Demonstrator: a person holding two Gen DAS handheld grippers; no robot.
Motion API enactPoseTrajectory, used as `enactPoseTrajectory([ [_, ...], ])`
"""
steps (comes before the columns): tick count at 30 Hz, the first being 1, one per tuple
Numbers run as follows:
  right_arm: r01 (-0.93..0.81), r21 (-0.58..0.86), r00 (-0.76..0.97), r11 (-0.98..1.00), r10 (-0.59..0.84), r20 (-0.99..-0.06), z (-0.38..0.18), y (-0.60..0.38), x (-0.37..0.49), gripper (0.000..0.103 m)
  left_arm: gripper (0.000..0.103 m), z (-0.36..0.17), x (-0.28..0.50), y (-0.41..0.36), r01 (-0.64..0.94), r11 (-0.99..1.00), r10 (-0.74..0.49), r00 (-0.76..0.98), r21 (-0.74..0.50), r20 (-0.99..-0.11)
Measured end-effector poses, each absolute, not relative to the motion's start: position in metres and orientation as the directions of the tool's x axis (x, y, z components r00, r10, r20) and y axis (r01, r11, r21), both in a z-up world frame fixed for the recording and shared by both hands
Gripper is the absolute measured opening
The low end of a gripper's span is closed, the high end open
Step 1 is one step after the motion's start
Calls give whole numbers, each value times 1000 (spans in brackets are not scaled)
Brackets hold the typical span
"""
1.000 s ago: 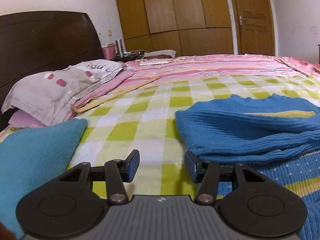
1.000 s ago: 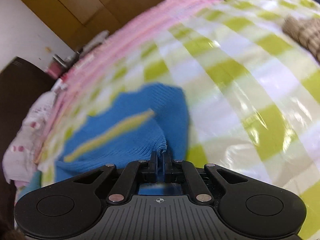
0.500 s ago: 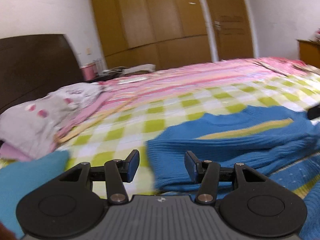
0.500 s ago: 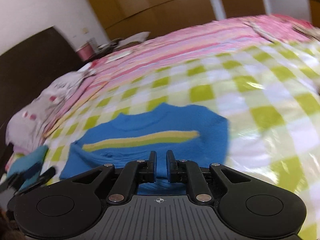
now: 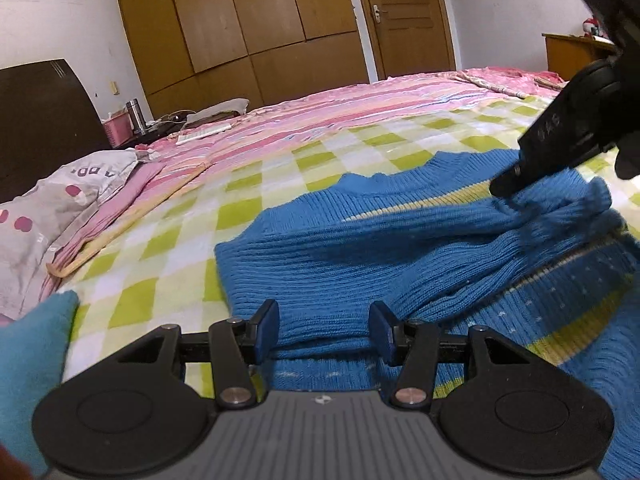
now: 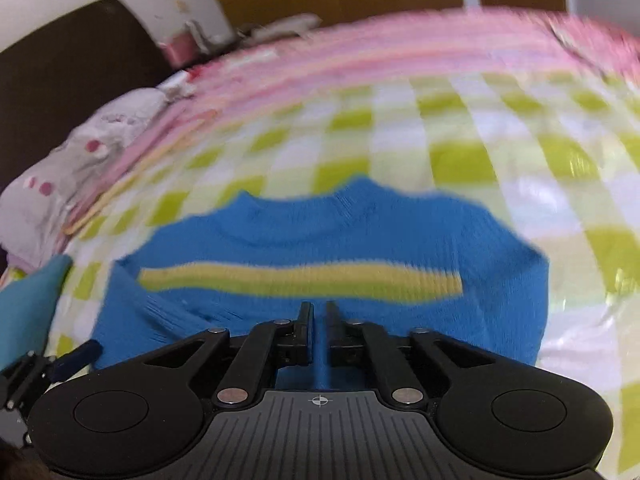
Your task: Fold small clothes
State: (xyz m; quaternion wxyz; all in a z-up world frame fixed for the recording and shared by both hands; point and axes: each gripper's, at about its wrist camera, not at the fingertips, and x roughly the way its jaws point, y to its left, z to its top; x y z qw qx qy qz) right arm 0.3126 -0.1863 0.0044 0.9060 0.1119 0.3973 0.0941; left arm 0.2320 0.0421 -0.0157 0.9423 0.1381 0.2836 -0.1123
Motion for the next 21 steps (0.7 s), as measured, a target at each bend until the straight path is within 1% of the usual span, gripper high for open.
enactPoseTrajectory([
  [2, -142, 267, 686, 953, 289, -668, 16, -178, 302, 13, 56, -8, 228, 44, 292, 942, -157, 820, 167, -550],
  [5, -250, 303, 665, 920, 390, -637, 24, -166, 291, 13, 56, 1, 227, 40, 302, 942, -185, 832, 148, -523],
  [7, -323, 314, 623, 893, 451, -639, 22, -153, 290, 13, 56, 3, 229, 34, 323, 936, -212, 831, 137, -515],
  [8, -334, 304, 604, 892, 450, -658, 18, -147, 292, 13, 56, 2, 231, 31, 331, 933, -218, 829, 138, -515],
  [10, -323, 266, 587, 908, 413, -696, 9, -138, 300, 13, 56, -4, 236, 25, 347, 927, -225, 819, 143, -528],
  [12, -252, 256, 582, 933, 357, -731, -1, -139, 313, 11, 56, -15, 241, 23, 360, 923, -225, 791, 137, -569],
  [13, -216, 262, 588, 941, 340, -734, -6, -143, 320, 4, 56, -19, 242, 22, 361, 923, -221, 782, 134, -583],
  [15, -162, 286, 605, 945, 324, -727, -10, -151, 330, 0, 56, -24, 240, 23, 367, 921, -227, 778, 132, -585],
  [18, -120, 297, 624, 947, 305, -719, -10, -157, 332, 0, 56, -23, 239, 24, 375, 917, -231, 776, 134, -587],
  [20, -124, 303, 625, 945, 312, -716, -5, -159, 326, 4, 56, -23, 238, 26, 375, 919, -237, 773, 123, -588],
  [21, -133, 290, 640, 948, 306, -705, -1, -160, 320, 8, 56, -22, 237, 28, 376, 919, -240, 773, 120, -587],
])
